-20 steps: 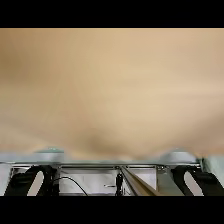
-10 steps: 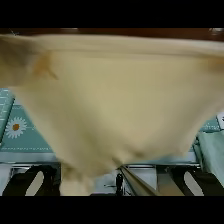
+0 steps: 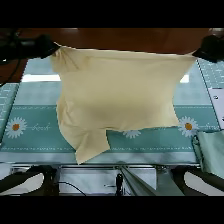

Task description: Fold the shirts.

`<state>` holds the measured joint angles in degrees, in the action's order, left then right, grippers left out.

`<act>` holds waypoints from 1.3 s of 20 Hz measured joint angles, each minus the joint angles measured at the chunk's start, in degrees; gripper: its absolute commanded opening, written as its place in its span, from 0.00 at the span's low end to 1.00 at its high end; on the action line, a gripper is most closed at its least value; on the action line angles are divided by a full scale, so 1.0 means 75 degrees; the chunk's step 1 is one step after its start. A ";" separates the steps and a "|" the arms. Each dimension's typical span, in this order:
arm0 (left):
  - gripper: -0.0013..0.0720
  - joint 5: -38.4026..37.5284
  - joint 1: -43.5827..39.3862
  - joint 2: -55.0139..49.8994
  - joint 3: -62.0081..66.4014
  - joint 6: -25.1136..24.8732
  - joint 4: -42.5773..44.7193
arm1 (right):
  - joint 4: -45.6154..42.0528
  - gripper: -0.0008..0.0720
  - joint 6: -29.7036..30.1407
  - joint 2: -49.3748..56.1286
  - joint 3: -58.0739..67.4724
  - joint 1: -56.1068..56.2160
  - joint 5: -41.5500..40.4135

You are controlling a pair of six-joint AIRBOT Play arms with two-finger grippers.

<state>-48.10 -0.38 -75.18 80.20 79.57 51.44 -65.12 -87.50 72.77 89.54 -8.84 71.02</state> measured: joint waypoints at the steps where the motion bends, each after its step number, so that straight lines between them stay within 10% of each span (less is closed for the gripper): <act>1: 0.05 0.0017 -0.0032 -0.0396 0.0210 0.0087 -0.0012 | 0.0192 0.05 0.0006 0.0364 0.0015 0.0000 -0.0274; 5: 0.06 0.0023 -0.0111 -0.1425 0.0597 0.0259 -0.0230 | 0.1195 0.06 0.0108 0.1728 0.0052 0.0000 -0.1463; 6: 0.30 0.0023 -0.0137 -0.1574 0.0638 0.0265 -0.0303 | 0.1515 0.41 0.0181 0.2040 0.0055 0.0000 -0.1711; 7: 0.98 -0.0003 -0.0160 -0.1711 0.0664 0.0297 -0.0347 | 0.1810 0.89 0.0251 0.2302 0.0055 0.0000 -0.1871; 13: 0.98 -0.2046 0.0385 -0.1979 0.0755 -0.0041 0.0321 | 0.2632 0.86 0.0711 0.2859 0.0058 -0.0670 -0.1026; 18: 0.98 -0.4191 0.1716 -0.1160 -0.0976 -0.0096 0.1309 | 0.0819 0.86 0.0953 0.1708 -0.1221 -0.1786 0.0656; 26: 0.98 -0.3797 0.4406 0.0979 -0.5954 -0.1067 0.0364 | 0.1801 0.86 0.1973 -0.1684 -0.6140 -0.2961 -0.0163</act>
<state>-76.58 32.67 -67.83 35.55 71.57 54.17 -51.62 -72.71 60.14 43.48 -31.05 69.80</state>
